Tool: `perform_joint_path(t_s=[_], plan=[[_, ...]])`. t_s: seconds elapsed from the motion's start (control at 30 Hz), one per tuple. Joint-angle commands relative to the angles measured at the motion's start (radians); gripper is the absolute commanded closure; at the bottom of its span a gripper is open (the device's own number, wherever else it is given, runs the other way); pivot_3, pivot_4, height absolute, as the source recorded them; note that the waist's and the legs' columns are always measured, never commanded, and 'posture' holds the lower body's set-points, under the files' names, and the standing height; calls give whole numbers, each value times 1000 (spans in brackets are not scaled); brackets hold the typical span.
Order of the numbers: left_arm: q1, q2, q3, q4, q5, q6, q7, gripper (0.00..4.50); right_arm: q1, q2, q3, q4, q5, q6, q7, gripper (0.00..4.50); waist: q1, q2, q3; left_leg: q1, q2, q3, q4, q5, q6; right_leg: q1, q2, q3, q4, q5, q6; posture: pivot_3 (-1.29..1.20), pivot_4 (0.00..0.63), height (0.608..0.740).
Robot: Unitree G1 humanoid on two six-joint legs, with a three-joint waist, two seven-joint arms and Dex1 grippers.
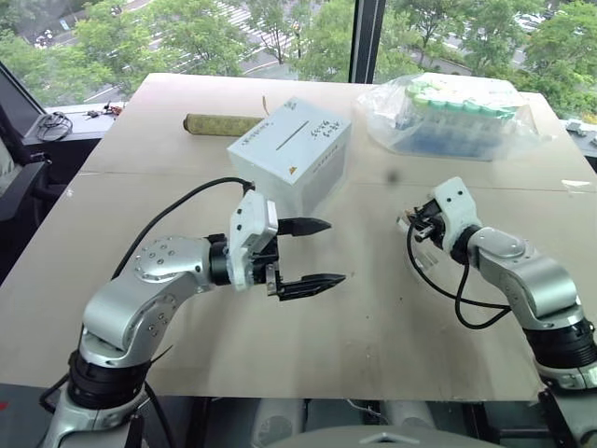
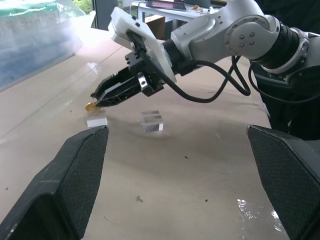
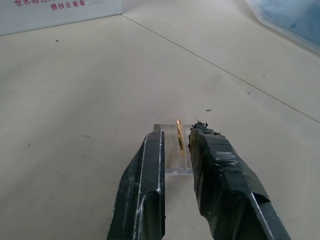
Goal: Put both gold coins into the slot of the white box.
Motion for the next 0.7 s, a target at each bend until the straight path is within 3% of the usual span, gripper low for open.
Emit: perform_joint_path(t_s=[0.03, 0.47, 0.57, 0.7], plan=[[19, 14, 17, -36, 4, -40, 1, 0, -24, 6, -10, 1, -24, -18, 15, 3589, 0, 0, 0, 0, 0, 0, 0, 0, 0, 0, 0, 0, 0, 0, 0, 0, 150, 740], [59, 37, 17, -31, 6, -93, 4, 0, -36, 36, -15, 41, -73, -28, 47, 3589, 0, 0, 0, 0, 0, 0, 0, 0, 0, 0, 0, 0, 0, 0, 0, 0, 150, 740], [63, 40, 15, -30, 7, -100, 4, 0, -38, 43, -19, 44, -79, -30, 49, 4474, 0, 0, 0, 0, 0, 0, 0, 0, 0, 0, 0, 0, 0, 0, 0, 0, 150, 740], [63, 41, 10, -23, 9, -108, 4, 0, -36, 45, -24, 41, -84, -29, 55, 4474, 0, 0, 0, 0, 0, 0, 0, 0, 0, 0, 0, 0, 0, 0, 0, 0, 150, 740]])
